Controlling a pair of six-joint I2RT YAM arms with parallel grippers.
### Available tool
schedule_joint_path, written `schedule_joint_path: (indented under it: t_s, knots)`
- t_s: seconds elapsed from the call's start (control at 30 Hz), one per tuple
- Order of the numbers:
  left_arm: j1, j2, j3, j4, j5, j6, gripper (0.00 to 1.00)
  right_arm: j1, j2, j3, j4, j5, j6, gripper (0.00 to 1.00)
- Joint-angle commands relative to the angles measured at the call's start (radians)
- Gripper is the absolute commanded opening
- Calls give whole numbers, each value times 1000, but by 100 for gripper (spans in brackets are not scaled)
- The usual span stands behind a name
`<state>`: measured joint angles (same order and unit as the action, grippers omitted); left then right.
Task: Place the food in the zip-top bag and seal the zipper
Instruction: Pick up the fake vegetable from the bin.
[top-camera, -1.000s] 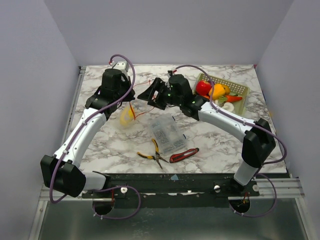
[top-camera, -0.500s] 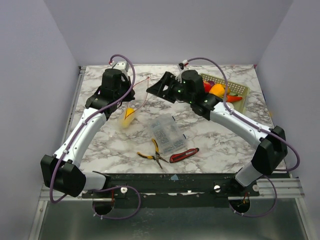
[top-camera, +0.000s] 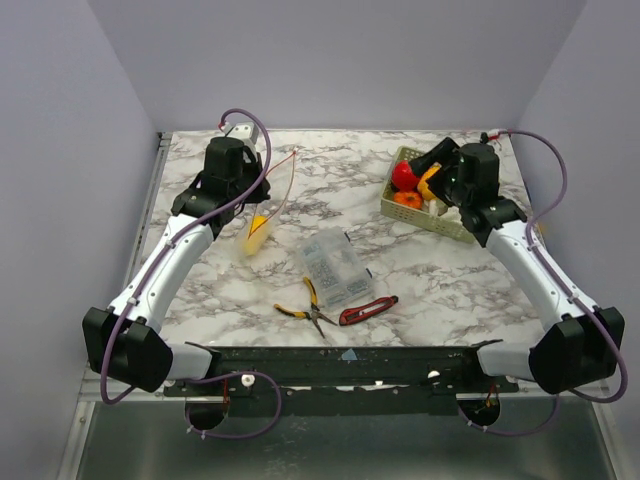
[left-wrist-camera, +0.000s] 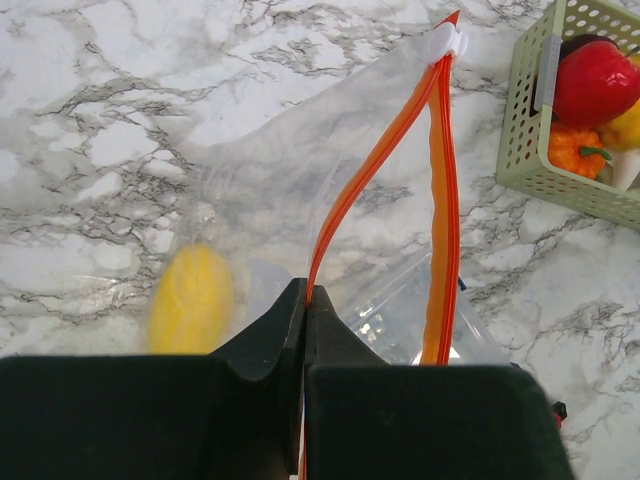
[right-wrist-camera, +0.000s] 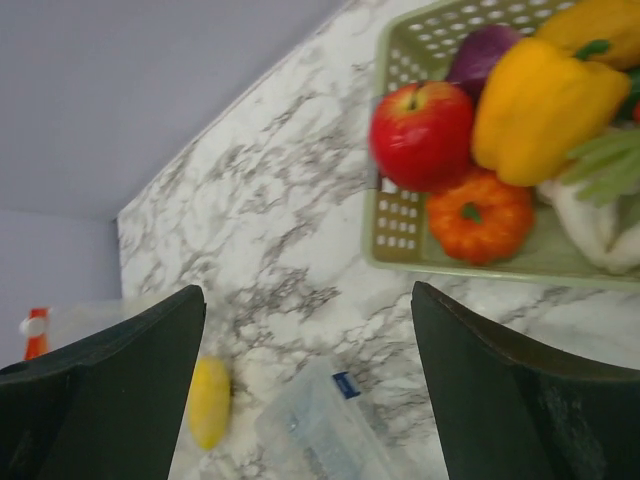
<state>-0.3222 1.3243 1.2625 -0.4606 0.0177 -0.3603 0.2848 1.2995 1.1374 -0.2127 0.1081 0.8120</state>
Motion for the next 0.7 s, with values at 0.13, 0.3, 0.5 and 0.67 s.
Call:
schedule_joint_path:
  t_s: [0.13, 0.3, 0.5, 0.67]
  knots:
    - [5, -1, 23, -16, 24, -5, 0, -278, 49, -94, -76, 2, 173, 87]
    - [5, 0, 17, -10, 28, -8, 0, -355, 178, -46, -98, 7, 230, 87]
    - [5, -2, 20, -12, 42, -14, 0, -374, 324, 35, -151, 45, 299, 85]
    - [5, 3, 26, -18, 51, -17, 0, -373, 424, 129, -175, 77, 293, 80]
